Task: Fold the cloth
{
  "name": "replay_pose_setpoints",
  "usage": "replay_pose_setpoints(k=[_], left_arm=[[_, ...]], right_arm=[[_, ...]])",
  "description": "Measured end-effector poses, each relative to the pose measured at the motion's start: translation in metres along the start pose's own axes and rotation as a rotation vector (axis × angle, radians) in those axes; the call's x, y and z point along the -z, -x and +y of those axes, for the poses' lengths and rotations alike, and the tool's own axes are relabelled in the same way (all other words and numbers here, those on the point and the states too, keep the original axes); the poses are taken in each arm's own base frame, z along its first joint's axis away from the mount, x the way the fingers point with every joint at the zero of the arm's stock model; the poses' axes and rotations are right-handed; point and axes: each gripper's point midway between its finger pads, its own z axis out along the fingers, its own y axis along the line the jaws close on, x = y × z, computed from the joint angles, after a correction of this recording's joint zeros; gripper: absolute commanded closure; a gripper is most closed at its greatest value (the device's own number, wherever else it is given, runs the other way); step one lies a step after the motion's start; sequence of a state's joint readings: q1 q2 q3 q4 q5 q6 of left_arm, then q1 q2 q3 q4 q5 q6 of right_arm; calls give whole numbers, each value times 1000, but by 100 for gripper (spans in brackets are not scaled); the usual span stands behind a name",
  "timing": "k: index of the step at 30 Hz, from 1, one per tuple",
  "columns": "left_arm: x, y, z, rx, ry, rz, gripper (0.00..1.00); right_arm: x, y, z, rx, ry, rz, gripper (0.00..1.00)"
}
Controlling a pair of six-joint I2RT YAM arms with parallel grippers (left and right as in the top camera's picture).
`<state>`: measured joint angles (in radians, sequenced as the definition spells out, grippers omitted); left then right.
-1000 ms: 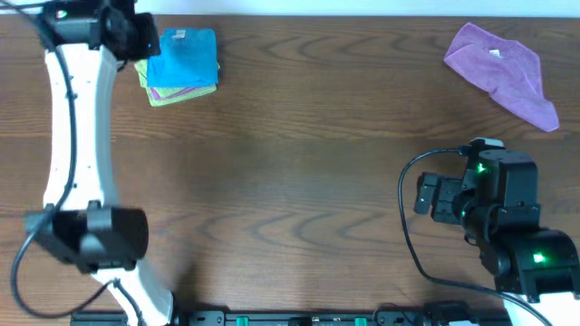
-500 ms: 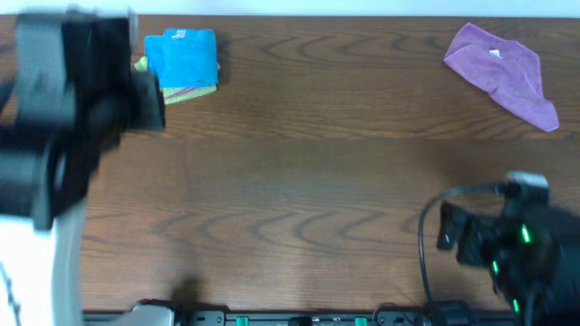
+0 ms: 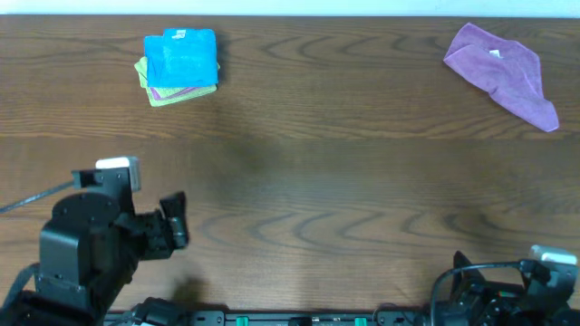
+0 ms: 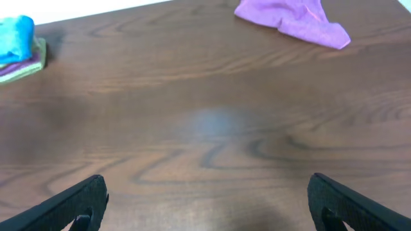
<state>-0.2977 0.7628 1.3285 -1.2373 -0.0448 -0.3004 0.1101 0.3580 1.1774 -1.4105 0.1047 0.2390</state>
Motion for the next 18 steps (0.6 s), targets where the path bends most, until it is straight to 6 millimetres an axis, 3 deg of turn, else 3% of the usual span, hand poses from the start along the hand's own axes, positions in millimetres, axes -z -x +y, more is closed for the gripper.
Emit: replay_pose_setpoints(k=[6, 18], left_arm=[[-13, -7, 1, 9, 15, 37, 5], [-12, -19, 6, 5, 36, 90, 5]], right_arm=[[0, 0, 0, 0, 0, 0, 1], [0, 0, 0, 0, 0, 0, 1]])
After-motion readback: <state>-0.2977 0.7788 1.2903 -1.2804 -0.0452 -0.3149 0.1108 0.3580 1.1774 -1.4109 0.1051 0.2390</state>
